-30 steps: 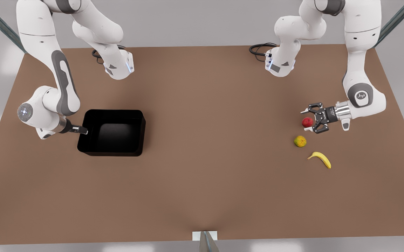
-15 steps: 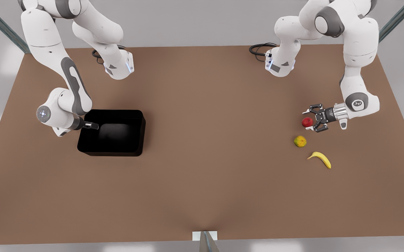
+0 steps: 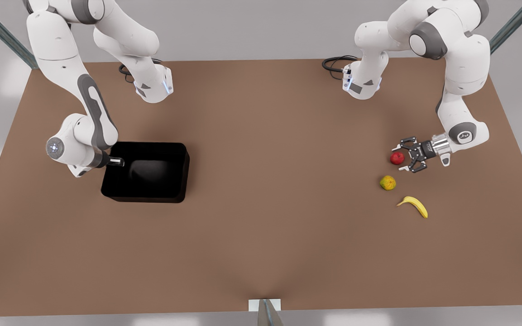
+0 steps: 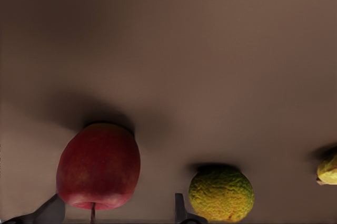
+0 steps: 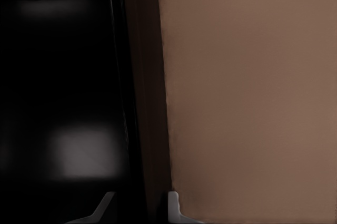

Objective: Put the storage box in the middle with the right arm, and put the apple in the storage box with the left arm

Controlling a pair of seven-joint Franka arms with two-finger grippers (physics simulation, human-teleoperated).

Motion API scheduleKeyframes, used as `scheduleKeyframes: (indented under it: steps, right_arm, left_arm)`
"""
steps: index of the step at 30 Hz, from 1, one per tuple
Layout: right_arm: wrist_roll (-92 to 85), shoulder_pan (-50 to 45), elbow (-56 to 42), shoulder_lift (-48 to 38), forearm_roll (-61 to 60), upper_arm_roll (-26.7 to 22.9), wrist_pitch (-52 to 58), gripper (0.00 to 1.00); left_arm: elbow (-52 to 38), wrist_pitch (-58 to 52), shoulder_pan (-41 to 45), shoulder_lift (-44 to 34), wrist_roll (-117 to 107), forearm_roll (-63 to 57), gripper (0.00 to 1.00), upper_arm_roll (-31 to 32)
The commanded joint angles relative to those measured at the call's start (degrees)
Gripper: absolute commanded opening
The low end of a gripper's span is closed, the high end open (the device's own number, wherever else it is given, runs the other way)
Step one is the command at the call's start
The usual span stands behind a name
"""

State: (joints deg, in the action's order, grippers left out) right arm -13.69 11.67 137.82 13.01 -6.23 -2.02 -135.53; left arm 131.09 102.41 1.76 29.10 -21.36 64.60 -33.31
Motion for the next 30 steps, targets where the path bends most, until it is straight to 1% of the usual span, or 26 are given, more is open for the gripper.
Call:
scheduleKeyframes:
  steps: [1,8,10,12,14,16,17,19,20,21,22,24,29,30]
  right_arm:
    - [0.0,0.0,0.0,0.0,0.0,0.0,0.0,0.21]
    - [-2.0,-0.2,-1.0,-1.7,-2.1,0.8,3.6,0.21]
    - [-4.8,-0.1,-1.4,-1.8,-2.4,1.4,3.6,0.21]
    - [-10.7,-0.1,-1.7,-1.8,-6.3,1.3,3.3,0.21]
    - [-11.6,-0.3,-3.0,-1.8,-6.4,2.2,3.5,0.21]
    - [-10.7,-0.3,-7.3,-1.1,-6.5,7.7,5.3,0.21]
    - [-10.0,-0.3,-12.1,0.2,-6.6,10.8,9.4,0.21]
    - [-8.5,-0.3,-19.0,4.5,-6.4,16.8,11.3,0.21]
    - [-5.4,-4.4,-22.2,6.4,-6.2,17.2,11.3,0.21]
    - [-0.8,-9.6,-25.8,8.4,-6.2,17.2,11.3,0.21]
    - [2.1,-13.2,-29.0,10.6,-6.2,17.2,11.3,0.21]
    - [9.2,-20.3,-36.8,16.1,-5.4,17.2,11.3,0.21]
    - [14.9,-30.2,-53.6,28.8,-5.3,17.1,10.2,0.21]
    - [14.7,-31.0,-55.1,29.9,-4.6,17.1,10.2,0.21]
  left_arm:
    - [0.0,0.0,0.0,0.0,0.0,0.4,1.0,0.0]
    - [0.3,0.0,0.1,0.9,0.2,0.5,1.0,1.2]
    - [0.3,-0.1,0.2,0.9,0.1,0.5,1.0,1.2]
    - [0.7,-0.1,0.3,0.9,0.4,0.4,1.0,1.2]
    - [0.6,0.5,0.3,2.0,1.6,0.4,1.0,1.1]
    - [0.5,0.5,0.2,3.2,2.5,1.1,1.0,1.1]
    - [0.4,0.3,0.2,3.6,3.3,1.4,1.0,1.1]
    - [0.4,0.2,0.2,3.6,3.4,1.6,1.0,1.0]
    - [0.4,0.2,0.2,3.7,3.4,1.8,1.0,1.0]
    - [0.4,0.2,0.2,3.7,3.3,1.8,0.9,1.0]
    - [0.4,0.1,0.2,3.7,3.3,1.8,0.74,1.0]
    - [0.4,0.5,0.1,4.2,3.3,2.1,0.73,0.9]
    - [0.3,0.4,0.0,4.5,3.3,2.1,0.73,0.6]
    - [0.3,0.2,0.0,4.4,3.1,2.1,0.6,0.5]
